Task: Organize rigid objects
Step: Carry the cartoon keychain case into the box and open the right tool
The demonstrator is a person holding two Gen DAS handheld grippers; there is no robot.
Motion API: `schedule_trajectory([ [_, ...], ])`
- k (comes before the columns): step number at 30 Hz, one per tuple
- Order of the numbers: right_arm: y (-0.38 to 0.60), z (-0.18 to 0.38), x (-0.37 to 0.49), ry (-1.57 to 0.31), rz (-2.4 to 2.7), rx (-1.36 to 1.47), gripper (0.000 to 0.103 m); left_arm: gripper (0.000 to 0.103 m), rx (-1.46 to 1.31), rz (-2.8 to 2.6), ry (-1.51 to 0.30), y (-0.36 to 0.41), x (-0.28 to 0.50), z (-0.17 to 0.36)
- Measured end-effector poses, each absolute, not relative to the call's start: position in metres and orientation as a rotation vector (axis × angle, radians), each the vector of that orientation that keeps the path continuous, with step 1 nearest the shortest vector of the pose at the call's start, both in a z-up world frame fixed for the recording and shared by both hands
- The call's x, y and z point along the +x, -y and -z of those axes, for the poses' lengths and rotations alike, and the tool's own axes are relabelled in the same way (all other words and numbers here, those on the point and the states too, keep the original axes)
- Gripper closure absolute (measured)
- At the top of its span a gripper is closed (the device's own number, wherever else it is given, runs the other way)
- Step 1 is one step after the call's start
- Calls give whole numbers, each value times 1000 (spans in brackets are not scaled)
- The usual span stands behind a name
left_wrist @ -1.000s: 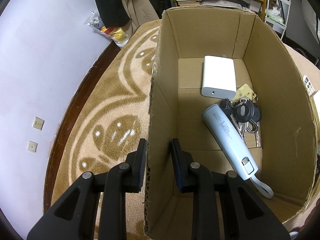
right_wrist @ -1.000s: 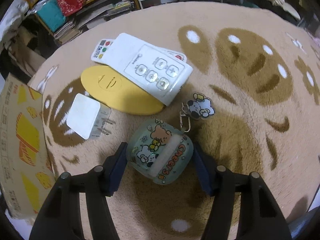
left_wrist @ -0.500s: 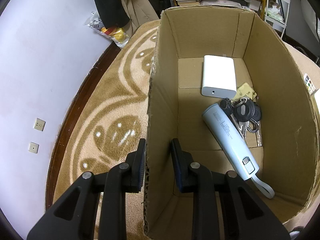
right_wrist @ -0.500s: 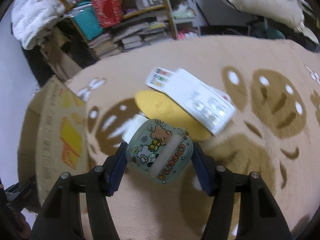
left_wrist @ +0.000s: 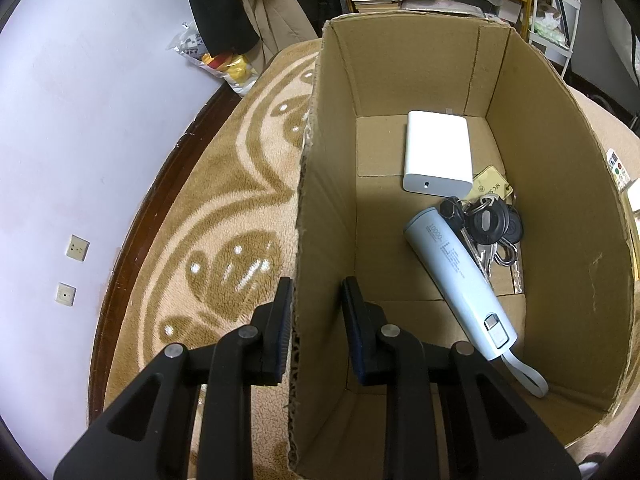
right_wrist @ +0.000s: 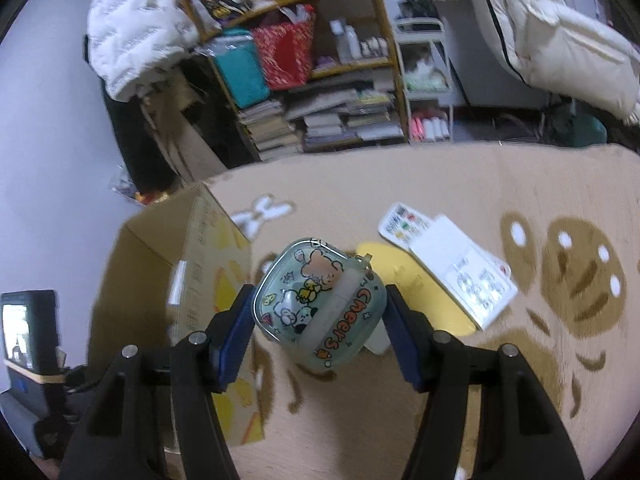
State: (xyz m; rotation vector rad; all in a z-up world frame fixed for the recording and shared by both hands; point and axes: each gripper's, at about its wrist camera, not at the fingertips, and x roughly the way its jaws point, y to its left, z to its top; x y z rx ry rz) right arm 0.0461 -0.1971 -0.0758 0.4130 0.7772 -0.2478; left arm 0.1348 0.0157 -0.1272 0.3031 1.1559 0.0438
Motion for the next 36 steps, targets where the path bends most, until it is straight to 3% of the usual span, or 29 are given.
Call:
schedule_trajectory([
  [14, 138, 11, 41, -612, 37, 312, 37, 79, 306, -43, -1156, -17, 135, 126],
  [36, 117, 54, 53, -730, -57, 371, 36, 79, 299, -39, -1157, -20, 136, 126],
])
